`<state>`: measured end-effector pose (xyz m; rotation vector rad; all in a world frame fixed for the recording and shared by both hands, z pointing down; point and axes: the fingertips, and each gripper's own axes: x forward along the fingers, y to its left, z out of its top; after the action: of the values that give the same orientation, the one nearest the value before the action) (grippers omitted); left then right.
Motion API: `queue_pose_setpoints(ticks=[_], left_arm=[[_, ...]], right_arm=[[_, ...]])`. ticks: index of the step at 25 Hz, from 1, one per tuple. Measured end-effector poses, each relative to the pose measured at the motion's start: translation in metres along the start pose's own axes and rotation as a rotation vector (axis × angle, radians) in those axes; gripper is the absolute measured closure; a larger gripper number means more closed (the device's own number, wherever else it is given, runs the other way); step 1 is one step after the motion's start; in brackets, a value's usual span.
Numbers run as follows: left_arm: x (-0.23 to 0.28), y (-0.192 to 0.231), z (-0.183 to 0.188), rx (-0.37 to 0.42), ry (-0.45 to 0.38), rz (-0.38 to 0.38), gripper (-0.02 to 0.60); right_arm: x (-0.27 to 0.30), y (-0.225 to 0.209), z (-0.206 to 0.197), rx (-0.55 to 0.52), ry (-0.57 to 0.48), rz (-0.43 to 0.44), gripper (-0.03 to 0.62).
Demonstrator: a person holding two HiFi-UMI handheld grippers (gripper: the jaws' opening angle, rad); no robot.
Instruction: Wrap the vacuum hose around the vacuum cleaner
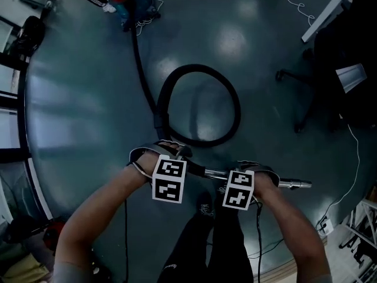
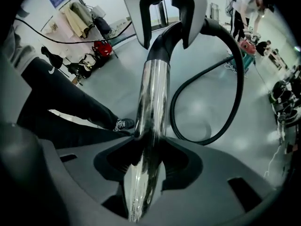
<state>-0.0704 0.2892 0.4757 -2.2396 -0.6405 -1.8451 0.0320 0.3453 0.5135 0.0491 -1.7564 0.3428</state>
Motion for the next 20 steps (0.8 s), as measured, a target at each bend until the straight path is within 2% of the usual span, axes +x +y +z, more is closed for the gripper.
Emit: queue_pose_setpoints(ticks=[6,11,15,18,20], left_arm=[[0.004,0.021,0.011,-0.113,-0.077,-0.041,0.319],[0.025,0.045,0.018,-0.133,-0.013,-0.062,0.319],[0.028,0.052,0.004,-0.249,-0.044,-0.087,0.319],[0.031,0.06,-0.01,-0.268,-0.056,-0.06,0.321],[0.033,0.062,-0.013,-0.281,-0.104,-0.06,0.321]], right_arm=[[-0.01,-0.043,-0.02,-0.143,0.089,0.0,0.424],[-0.014,-0.076,-0.03,-0.202,0.072,0.018,0.424],[-0.015,-0.085,-0.008,-0.221,0.025,0.05,0.425],[-0.018,-0.093,0.013,-0.21,-0.019,0.079,0.425],[-0.02,-0.097,0.034,-0.21,-0.042,0.091,0.425]])
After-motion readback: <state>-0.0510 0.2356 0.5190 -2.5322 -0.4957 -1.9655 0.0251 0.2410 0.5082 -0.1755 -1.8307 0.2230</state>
